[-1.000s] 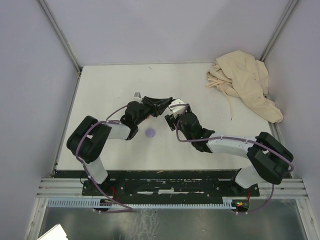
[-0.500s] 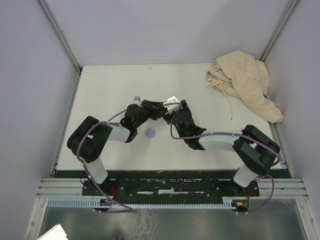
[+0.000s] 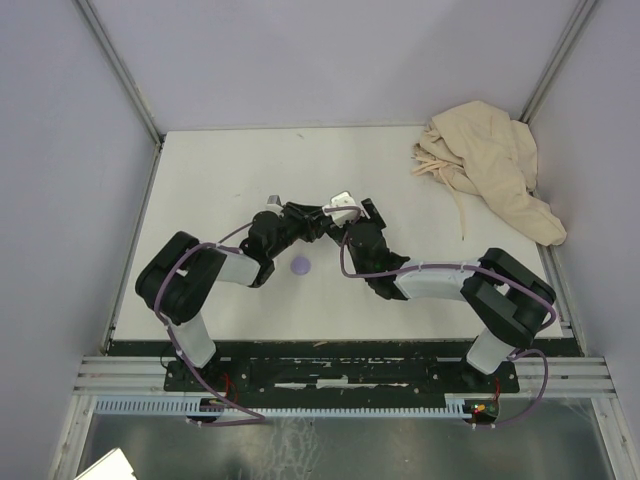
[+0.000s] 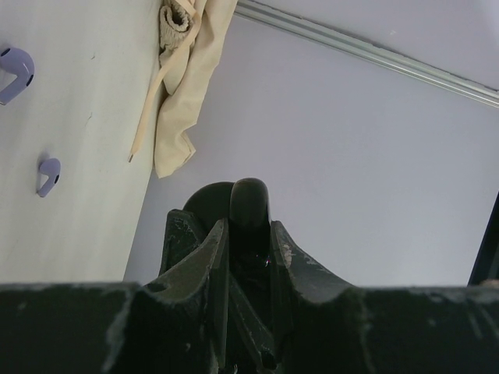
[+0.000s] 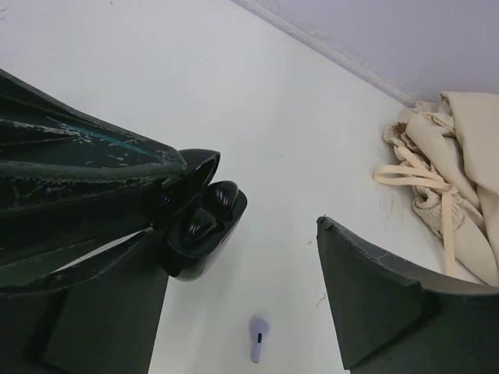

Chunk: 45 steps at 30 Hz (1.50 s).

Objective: Insert the wireless bluetooth earbuds into the charging case
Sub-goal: Close the charging case.

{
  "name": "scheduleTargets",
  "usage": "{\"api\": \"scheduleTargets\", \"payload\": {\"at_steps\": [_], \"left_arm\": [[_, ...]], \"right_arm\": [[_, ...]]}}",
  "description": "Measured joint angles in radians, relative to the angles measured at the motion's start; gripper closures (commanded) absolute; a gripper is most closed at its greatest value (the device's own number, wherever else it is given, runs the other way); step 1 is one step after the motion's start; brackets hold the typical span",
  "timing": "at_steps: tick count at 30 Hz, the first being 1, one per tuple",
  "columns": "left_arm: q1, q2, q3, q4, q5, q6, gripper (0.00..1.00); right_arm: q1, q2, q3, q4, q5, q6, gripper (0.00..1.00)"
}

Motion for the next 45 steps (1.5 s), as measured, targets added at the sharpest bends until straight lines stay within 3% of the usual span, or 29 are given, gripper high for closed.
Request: {"api": "scheduleTargets", "payload": {"at_steps": [31, 36, 41, 45], "left_arm": [[0.001, 0.085, 0.006, 0.072, 0.023, 0.000, 0.97], [0.021, 0.111, 0.031, 0.054, 0.048, 0.006, 0.97], [0.064, 0.145, 0.103, 0.002, 0.083, 0.091, 0.97], [0.092, 0.148, 0.138, -0.068, 0.101, 0.187, 0.97]], "right_arm": [[0.006, -0.042, -0.016, -0.059, 0.076, -0.152, 0.15], [-0.022, -0.202, -0.018, -0.251, 0.108, -0.032, 0.15], [-0.140, -0.402, -0.018, -0.427, 0.061, 0.158, 0.16], [-0.169, -0.441, -0.011, -0.515, 0.035, 0.228, 0.15]]}}
